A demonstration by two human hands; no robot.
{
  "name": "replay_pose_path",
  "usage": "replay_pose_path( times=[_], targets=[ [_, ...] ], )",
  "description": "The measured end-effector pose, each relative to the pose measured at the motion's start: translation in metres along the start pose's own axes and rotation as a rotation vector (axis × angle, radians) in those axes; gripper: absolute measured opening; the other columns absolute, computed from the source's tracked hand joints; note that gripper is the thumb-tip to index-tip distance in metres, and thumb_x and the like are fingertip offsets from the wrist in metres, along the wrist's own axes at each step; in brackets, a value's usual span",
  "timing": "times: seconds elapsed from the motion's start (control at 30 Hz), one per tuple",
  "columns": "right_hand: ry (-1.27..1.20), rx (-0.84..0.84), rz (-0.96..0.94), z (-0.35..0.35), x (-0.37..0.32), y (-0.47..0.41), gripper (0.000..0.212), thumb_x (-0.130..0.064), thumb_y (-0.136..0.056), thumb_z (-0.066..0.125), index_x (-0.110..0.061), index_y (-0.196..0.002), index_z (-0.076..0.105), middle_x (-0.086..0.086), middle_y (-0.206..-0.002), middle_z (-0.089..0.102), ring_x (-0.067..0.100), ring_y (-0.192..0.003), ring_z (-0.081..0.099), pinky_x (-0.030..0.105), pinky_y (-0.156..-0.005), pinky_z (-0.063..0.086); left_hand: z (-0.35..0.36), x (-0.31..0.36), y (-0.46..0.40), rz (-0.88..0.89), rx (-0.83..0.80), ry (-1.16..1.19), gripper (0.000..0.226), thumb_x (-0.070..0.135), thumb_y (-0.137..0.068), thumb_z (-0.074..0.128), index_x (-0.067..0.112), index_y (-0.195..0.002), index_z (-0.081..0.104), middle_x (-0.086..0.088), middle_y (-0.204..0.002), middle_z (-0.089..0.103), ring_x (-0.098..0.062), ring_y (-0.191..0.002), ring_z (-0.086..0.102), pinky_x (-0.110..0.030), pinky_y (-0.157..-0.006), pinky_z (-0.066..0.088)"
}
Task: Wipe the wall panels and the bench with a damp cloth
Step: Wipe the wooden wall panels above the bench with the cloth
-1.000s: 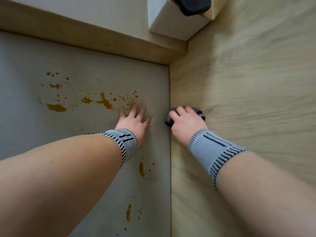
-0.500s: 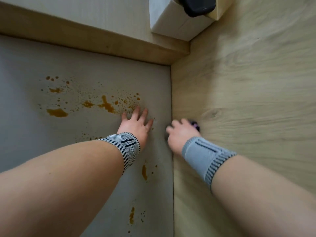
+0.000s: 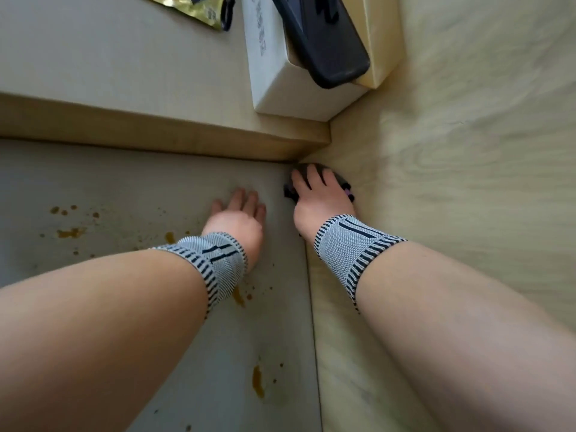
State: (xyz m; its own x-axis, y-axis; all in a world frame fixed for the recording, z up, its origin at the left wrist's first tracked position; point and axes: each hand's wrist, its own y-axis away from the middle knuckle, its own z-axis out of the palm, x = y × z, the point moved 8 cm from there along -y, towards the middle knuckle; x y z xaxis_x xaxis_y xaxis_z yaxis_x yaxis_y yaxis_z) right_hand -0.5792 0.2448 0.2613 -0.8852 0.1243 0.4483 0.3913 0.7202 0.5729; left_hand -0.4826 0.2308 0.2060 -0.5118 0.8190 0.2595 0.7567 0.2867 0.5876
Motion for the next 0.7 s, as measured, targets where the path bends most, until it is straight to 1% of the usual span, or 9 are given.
replay_pose_path(
  times=[0.03, 0.1, 0.33, 0.37, 0.43, 0.47, 0.57, 0.63, 0.7],
  targets=[
    [-0.06, 0.004, 0.06, -0.001, 0.005, -0.006, 0.059, -0.018, -0.101, 0.031, -0.008, -0.155, 0.008, 0.014, -0.161, 0.006, 0.034, -0.144, 0.009, 0.037, -0.117, 0.004, 0.001, 0.0, -0.002, 0.004, -0.019, 0.007, 0.083, 0.032, -0.095, 0.055, 0.01, -0.157, 0.004, -0.01, -0.164, -0.004, -0.033, -0.15, -0.002, -0.056, -0.117, 0.02],
    [-0.123, 0.023, 0.105, -0.003, 0.008, -0.015, 0.062, -0.02, -0.102, 0.031, -0.011, -0.155, -0.001, 0.012, -0.161, 0.002, 0.032, -0.145, 0.006, 0.035, -0.117, 0.002, 0.003, 0.0, -0.007, 0.009, -0.022, 0.031, 0.082, 0.03, -0.096, 0.055, 0.01, -0.157, 0.004, -0.009, -0.165, -0.005, -0.032, -0.15, -0.003, -0.058, -0.117, 0.019],
    [-0.148, 0.006, 0.127, -0.023, 0.024, 0.011, 0.062, -0.02, -0.101, 0.028, -0.013, -0.155, -0.001, 0.012, -0.162, 0.0, 0.03, -0.147, 0.004, 0.034, -0.117, 0.0, 0.003, 0.001, -0.008, 0.006, -0.07, 0.037, 0.089, 0.031, -0.091, 0.061, 0.013, -0.157, 0.004, -0.008, -0.165, -0.006, -0.031, -0.151, -0.003, -0.057, -0.117, 0.02],
    [-0.142, 0.022, 0.123, -0.032, 0.029, 0.02, 0.06, -0.023, -0.099, 0.021, -0.011, -0.155, 0.001, 0.012, -0.162, 0.002, 0.03, -0.146, 0.005, 0.035, -0.117, 0.002, 0.002, 0.0, -0.005, 0.0, -0.072, 0.06, 0.092, 0.031, -0.089, 0.064, 0.014, -0.157, 0.004, -0.008, -0.165, -0.004, -0.031, -0.151, -0.003, -0.056, -0.116, 0.021],
    [-0.092, 0.087, 0.085, -0.05, 0.04, 0.036, 0.071, -0.027, -0.087, 0.001, -0.006, -0.154, 0.01, 0.013, -0.162, 0.008, 0.032, -0.146, 0.007, 0.039, -0.118, 0.002, -0.008, 0.004, 0.006, -0.016, -0.047, 0.138, 0.097, 0.03, -0.087, 0.067, 0.017, -0.157, 0.001, -0.005, -0.164, -0.004, -0.03, -0.151, -0.003, -0.053, -0.116, 0.023],
    [-0.038, 0.091, 0.07, -0.061, 0.047, 0.046, 0.072, -0.025, -0.086, 0.0, -0.005, -0.154, 0.012, 0.012, -0.162, 0.007, 0.032, -0.147, 0.005, 0.041, -0.118, -0.001, -0.018, 0.011, 0.013, -0.013, -0.022, 0.197, 0.097, 0.031, -0.09, 0.066, 0.018, -0.157, -0.004, -0.003, -0.165, -0.006, -0.03, -0.151, -0.004, -0.051, -0.117, 0.022],
    [0.1, 0.073, 0.102, -0.094, 0.07, 0.081, 0.056, -0.019, -0.101, 0.02, -0.006, -0.154, 0.01, 0.007, -0.163, -0.006, 0.031, -0.149, -0.005, 0.044, -0.119, -0.005, -0.074, 0.044, 0.041, 0.06, 0.173, 0.342, 0.093, 0.035, -0.096, 0.057, 0.018, -0.156, -0.012, 0.003, -0.165, -0.015, -0.026, -0.152, -0.009, -0.05, -0.121, 0.013],
    [0.165, 0.078, 0.116, -0.119, 0.082, 0.11, 0.054, -0.019, -0.102, 0.022, -0.006, -0.154, 0.014, 0.006, -0.163, -0.01, 0.03, -0.149, -0.007, 0.045, -0.119, -0.004, -0.12, 0.066, 0.06, 0.107, 0.329, 0.409, 0.092, 0.037, -0.096, 0.054, 0.019, -0.156, -0.013, 0.006, -0.164, -0.017, -0.023, -0.152, -0.012, -0.05, -0.121, 0.01],
    [0.2, 0.096, 0.155, -0.143, 0.096, 0.14, 0.054, -0.023, -0.103, 0.023, -0.008, -0.154, 0.016, 0.006, -0.163, -0.013, 0.03, -0.149, -0.009, 0.046, -0.118, -0.004, -0.16, 0.084, 0.081, 0.15, 0.416, 0.422, 0.087, 0.034, -0.098, 0.049, 0.02, -0.156, -0.015, 0.007, -0.163, -0.019, -0.021, -0.151, -0.015, -0.05, -0.121, 0.008]
  ],
)
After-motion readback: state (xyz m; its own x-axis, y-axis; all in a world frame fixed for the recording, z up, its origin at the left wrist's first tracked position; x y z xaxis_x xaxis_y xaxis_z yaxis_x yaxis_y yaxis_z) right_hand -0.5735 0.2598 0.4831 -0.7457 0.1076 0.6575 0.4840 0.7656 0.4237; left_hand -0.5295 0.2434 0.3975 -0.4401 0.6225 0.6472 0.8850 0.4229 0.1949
